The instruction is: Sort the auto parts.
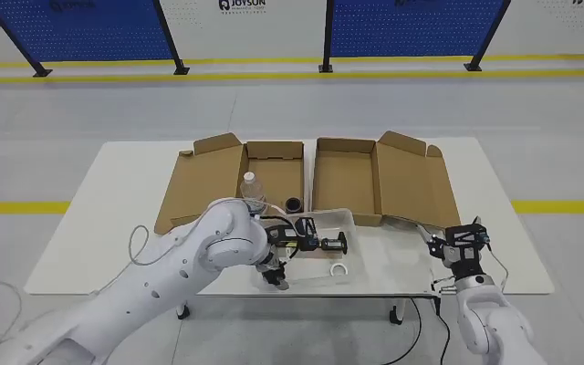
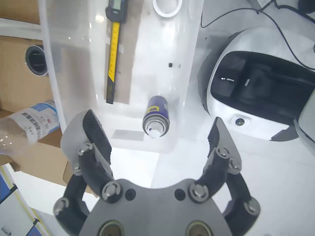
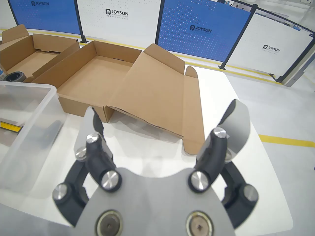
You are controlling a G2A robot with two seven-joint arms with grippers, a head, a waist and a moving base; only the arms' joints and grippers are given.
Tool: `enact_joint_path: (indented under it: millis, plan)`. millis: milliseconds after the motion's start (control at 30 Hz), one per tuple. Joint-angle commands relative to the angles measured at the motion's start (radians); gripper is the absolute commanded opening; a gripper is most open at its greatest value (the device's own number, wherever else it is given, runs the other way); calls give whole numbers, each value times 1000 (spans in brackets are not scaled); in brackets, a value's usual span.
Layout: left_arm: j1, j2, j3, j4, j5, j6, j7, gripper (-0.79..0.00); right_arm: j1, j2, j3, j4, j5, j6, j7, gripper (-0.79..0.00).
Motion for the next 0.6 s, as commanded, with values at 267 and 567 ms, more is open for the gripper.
enact_joint_path:
  millis: [267,567]
  plan:
    - [-76,71,86,43,-50,-25,25,0,0,0,0,0,0,0,0,0]
    - [-98,77,114,63,-36,-46,47,-89,0,0,0,0,0,0,0,0]
